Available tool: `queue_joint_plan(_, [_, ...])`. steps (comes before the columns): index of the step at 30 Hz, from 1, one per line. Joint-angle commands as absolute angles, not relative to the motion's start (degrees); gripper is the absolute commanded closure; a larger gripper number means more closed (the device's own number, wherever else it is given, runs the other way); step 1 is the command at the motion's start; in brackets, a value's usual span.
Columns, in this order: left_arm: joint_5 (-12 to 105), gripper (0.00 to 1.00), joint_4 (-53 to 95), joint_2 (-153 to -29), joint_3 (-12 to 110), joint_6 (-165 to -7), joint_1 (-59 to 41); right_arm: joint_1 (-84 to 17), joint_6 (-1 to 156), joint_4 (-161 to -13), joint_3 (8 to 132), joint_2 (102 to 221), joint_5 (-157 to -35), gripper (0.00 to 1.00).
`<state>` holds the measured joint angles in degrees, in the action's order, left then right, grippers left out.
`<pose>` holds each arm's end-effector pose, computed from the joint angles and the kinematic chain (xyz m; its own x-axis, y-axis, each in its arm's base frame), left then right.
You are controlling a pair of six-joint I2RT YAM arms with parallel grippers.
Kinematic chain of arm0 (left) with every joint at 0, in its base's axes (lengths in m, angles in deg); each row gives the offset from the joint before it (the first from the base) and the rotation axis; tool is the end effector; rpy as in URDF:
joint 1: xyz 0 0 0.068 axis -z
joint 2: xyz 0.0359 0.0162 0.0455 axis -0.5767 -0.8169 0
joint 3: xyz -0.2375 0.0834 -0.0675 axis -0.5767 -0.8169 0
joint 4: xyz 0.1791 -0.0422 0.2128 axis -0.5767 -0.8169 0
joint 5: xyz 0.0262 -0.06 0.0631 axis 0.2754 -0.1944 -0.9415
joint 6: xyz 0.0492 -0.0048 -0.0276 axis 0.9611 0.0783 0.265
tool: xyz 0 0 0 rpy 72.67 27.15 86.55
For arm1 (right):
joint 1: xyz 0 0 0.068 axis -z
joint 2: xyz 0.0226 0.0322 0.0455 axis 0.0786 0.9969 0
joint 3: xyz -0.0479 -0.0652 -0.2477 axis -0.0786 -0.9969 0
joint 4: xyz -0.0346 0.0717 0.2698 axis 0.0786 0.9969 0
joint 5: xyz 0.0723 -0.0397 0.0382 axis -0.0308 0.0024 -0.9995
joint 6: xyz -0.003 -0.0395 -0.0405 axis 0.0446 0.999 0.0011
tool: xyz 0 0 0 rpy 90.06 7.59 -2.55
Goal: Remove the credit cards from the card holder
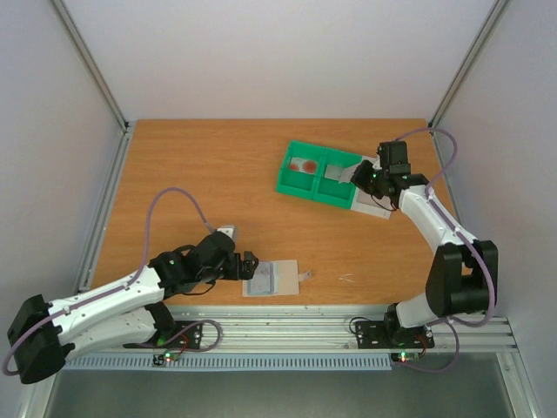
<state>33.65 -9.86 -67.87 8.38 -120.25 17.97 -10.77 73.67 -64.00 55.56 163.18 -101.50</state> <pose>0.1282 -0.1661 0.1869 -0.8692 -0.0356 -0.4931 0.2044 0.8823 -0.4240 0.3344 0.0460 0.2394 -0.7448 0.0967 -0.6603 -0.1350 0.9472 0.2909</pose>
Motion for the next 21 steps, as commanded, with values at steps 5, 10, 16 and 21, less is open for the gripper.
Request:
queue_joint_plan(5, [32.51, 0.01, -6.95, -72.32, 9.47, -117.61, 17.10, -8.82, 76.09, -68.56, 61.44, 171.68, -105.52, 0.99])
queue_joint_plan(10, [34.25, 0.01, -5.33, -75.26, 8.96, -116.42, 15.36, -8.81, 75.64, -70.72, 63.06, 175.64, -107.37, 0.99])
queue_joint_plan(16, [36.21, 0.01, -4.96, -74.65, 8.50, -116.24, 13.14, -8.81, 75.47, -72.71, 65.73, 180.75, -108.87, 0.99])
queue_joint_plan(21, [37.91, 0.01, -2.32, -72.08, 6.44, -116.26, 11.54, -8.79, 75.52, -72.22, 68.71, 184.72, -107.94, 0.99])
